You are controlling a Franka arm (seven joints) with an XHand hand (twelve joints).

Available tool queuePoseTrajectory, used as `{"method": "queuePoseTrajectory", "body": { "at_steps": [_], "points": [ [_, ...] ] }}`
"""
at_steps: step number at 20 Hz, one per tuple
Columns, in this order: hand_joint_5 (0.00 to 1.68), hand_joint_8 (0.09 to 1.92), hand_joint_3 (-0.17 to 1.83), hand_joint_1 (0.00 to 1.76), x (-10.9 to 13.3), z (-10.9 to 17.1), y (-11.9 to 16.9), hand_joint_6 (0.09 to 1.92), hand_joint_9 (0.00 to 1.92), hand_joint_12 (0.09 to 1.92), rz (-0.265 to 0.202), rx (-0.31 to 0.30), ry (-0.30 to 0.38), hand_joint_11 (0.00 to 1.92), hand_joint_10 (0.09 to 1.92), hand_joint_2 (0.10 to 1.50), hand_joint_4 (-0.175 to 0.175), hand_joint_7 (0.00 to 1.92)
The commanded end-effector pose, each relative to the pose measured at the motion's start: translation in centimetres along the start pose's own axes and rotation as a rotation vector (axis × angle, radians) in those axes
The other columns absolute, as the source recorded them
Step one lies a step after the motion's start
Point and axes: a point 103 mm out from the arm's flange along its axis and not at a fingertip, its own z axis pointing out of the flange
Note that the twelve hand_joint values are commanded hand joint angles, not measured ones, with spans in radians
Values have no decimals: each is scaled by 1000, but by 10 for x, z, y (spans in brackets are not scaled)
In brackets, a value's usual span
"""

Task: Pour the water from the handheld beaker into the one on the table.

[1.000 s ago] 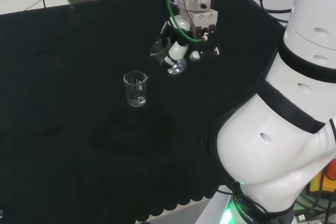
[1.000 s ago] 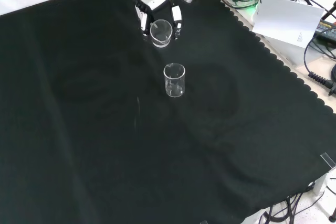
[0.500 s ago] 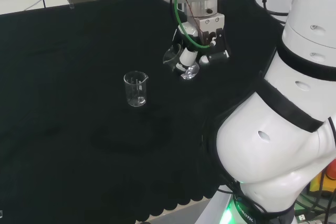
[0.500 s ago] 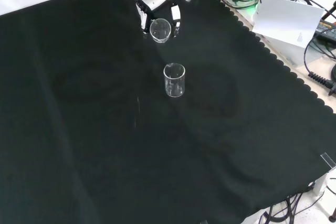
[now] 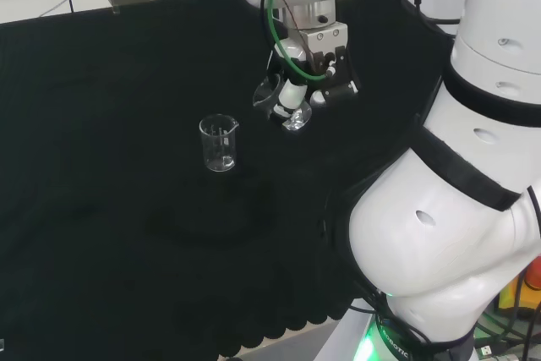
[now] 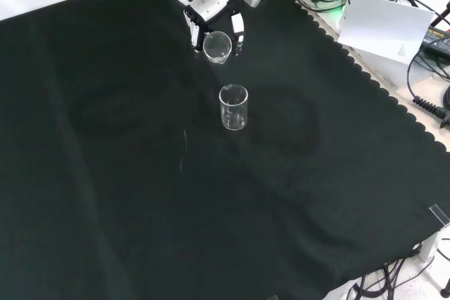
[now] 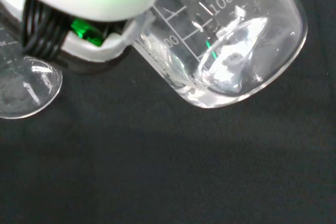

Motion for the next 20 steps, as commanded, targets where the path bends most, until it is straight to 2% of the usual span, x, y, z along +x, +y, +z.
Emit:
{"method": "queuePoseTrajectory", "body": {
  "at_steps": [1,9,20],
  "points": [
    [1215,615,920,1129,11,0,7,911,1695,707,-14,23,-58,1403,87,551,175,1522],
    [1213,620,922,1129,31,-2,14,915,1694,707,-30,48,-157,1402,87,551,175,1520],
    [1203,651,935,1127,49,-9,24,940,1689,709,-40,75,-224,1400,96,550,175,1508]
  ]
}}
